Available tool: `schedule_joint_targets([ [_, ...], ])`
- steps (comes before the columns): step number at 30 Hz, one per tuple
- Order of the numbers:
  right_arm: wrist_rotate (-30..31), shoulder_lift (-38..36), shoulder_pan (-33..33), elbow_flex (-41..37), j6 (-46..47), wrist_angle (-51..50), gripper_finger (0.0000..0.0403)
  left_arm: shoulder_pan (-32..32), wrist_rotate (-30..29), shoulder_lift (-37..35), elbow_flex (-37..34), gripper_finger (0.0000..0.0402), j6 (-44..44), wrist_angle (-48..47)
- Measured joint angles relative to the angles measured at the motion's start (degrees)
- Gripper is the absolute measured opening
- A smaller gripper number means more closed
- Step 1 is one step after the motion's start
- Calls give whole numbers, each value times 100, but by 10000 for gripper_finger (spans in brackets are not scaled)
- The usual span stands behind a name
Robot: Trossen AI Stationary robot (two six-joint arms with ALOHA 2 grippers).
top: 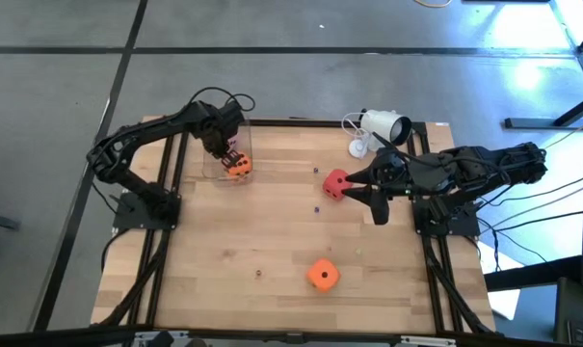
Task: Pick & Place Dice
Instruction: Put the small orange dice into the transparent bin
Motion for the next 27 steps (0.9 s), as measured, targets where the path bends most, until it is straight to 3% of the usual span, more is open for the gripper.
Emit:
schedule_joint_targets([
  [21,228,18,-6,0,-37,2,200,232,-17,0,0,11,248,-262],
  [27,210,19,-6,0,-35,0,200,223,23,0,0,75,177,-268],
])
